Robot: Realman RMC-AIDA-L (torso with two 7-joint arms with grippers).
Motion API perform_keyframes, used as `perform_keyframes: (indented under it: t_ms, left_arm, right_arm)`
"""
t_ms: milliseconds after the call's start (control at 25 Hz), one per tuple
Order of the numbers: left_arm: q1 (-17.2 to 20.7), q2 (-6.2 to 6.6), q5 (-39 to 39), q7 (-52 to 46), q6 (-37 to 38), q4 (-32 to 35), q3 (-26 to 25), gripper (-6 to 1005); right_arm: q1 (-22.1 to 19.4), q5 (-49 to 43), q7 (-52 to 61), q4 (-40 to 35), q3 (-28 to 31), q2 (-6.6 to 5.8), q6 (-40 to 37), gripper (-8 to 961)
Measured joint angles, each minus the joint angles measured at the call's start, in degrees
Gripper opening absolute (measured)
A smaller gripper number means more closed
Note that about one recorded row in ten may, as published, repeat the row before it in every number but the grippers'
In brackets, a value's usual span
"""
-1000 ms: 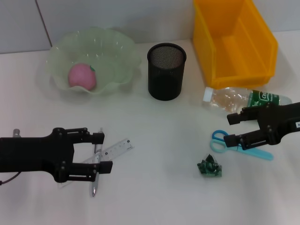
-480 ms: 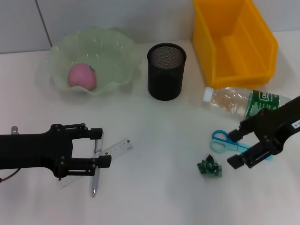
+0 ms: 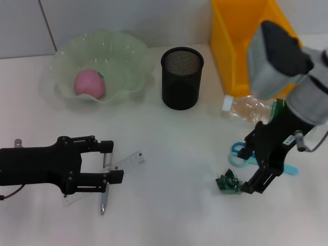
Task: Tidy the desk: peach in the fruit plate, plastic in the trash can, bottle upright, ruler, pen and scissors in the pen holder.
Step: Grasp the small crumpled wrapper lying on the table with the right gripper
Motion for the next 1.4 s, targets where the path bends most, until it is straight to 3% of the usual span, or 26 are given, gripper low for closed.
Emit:
perform_keyframes:
  t_ms: [720, 1400]
  left_arm:
    - [0.8, 0.47, 0.6, 0.2, -0.3, -0.5, -0.1, 801]
    - [0.9, 0.21, 0.6, 0.2, -0.3, -0.5, -0.1, 801]
  right_arm:
    - [1.4, 0.8, -1.4, 9.0, -12.4, 0.24, 12.3, 690]
    - [2.2, 1.2, -1.7, 12.0, -15.7, 0.29, 15.7, 666]
